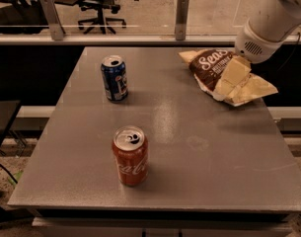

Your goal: Move brown chip bag near pepsi can

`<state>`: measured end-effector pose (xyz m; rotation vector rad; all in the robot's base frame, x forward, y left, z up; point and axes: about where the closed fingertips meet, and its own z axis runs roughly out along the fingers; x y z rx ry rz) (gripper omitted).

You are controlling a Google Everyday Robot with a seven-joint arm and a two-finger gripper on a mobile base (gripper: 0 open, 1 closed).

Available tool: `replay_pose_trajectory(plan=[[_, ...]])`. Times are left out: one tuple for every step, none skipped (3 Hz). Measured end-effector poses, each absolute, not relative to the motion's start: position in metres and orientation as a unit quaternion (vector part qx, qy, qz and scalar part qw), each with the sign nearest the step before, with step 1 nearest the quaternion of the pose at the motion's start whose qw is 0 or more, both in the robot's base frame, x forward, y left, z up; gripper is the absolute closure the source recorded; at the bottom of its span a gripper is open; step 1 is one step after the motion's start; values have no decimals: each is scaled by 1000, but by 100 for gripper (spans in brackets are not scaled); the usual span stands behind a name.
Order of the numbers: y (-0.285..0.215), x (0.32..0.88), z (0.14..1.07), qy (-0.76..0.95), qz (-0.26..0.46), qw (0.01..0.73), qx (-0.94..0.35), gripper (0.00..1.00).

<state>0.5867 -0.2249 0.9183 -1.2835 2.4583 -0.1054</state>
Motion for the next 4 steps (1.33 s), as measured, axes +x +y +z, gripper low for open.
replay_pose_trajectory(plan=[[-236, 606, 902, 890, -44, 175, -418, 0], [-247, 623, 879, 907, -43, 161, -387, 3], [-250, 630, 867, 914, -38, 152, -375, 26], [-248, 632, 866, 913, -35, 149, -377, 49]])
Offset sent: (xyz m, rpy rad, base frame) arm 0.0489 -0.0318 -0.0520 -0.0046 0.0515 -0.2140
